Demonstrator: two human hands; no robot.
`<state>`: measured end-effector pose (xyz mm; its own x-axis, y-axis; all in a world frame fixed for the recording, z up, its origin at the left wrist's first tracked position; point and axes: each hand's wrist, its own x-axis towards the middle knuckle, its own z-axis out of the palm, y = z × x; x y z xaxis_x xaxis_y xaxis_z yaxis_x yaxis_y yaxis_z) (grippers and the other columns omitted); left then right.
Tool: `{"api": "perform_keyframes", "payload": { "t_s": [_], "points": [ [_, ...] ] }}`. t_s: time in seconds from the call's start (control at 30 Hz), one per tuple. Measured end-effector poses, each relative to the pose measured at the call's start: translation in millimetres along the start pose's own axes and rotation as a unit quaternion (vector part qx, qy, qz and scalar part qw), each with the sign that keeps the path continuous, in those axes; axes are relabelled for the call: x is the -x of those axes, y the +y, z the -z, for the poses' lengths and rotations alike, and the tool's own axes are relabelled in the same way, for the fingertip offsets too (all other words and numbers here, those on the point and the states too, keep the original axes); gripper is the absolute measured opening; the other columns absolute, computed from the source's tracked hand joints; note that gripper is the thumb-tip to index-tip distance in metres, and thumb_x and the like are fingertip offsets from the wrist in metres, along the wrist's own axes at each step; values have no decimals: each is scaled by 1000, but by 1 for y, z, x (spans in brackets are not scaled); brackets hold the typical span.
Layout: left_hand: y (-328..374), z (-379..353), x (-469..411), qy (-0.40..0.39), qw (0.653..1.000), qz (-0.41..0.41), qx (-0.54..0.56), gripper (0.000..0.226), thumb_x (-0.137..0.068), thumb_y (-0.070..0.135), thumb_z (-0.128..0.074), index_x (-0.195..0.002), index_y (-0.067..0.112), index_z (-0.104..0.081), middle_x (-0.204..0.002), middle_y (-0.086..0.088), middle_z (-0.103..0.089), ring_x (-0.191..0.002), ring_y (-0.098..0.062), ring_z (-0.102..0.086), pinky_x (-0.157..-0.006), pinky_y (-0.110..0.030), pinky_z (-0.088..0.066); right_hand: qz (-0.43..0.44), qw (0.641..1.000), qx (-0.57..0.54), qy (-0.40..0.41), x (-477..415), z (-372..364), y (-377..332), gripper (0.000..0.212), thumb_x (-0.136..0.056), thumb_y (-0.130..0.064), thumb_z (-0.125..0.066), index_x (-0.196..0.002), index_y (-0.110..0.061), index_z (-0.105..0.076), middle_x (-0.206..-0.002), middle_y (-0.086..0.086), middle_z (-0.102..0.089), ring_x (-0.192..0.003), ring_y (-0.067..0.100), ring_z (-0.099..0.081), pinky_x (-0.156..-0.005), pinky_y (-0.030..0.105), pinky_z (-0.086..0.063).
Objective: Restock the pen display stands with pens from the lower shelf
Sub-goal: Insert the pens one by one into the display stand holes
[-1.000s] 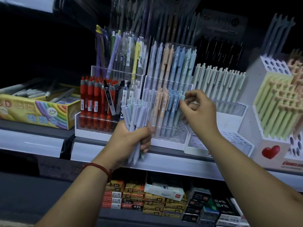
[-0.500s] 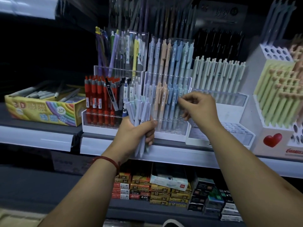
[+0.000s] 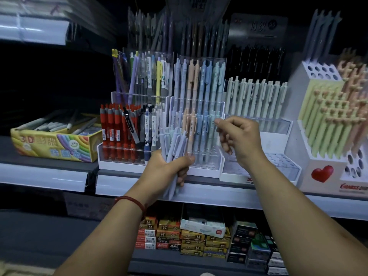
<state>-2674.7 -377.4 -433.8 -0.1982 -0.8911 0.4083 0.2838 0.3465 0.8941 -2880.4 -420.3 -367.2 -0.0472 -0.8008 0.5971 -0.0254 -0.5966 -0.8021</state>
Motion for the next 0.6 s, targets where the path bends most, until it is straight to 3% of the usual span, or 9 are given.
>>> {"api": "perform_keyframes", "payload": {
  "t_s": [0.2, 0.37, 0.5, 0.6],
  "points": [
    [9, 0, 0, -78, 996, 36, 24, 7, -85, 14, -70, -86, 10, -65, -55, -8, -39, -44, -20, -38, -50, -30, -39, -51, 990, -46, -125, -1, 3, -5, 17, -88, -12, -74, -84, 4, -73, -48, 14, -54, -26, 20, -40, -35, 18, -29],
    [4, -26, -10, -122, 988, 61, 66, 17, -80, 7, -67, -97, 5, -69, -55, -10, -39, -42, -18, -34, -47, -28, -36, -92, 966, -30, -238, -3, 4, -8, 18, -78, -15, -79, -95, -11, -81, -62, 17, -66, -36, 21, -48, -36, 22, -33],
    [1, -37, -16, -109, 989, 68, 68, 22, -73, 6, -63, -95, 3, -66, -59, -14, -42, -41, -18, -33, -48, -27, -35, -111, 959, -52, -257, -7, 8, -5, 24, -79, -10, -73, -103, -8, -76, -59, 8, -67, -43, 19, -57, -41, 23, -28],
    [2, -39, -17, -92, 991, 68, 73, 15, -78, 2, -58, -91, 4, -65, -61, -14, -42, -41, -18, -34, -47, -27, -33, -105, 961, -60, -248, -9, 9, -2, 13, -79, -11, -74, -92, -12, -79, -65, 13, -68, -51, 22, -62, -41, 24, -34]
  ]
}}
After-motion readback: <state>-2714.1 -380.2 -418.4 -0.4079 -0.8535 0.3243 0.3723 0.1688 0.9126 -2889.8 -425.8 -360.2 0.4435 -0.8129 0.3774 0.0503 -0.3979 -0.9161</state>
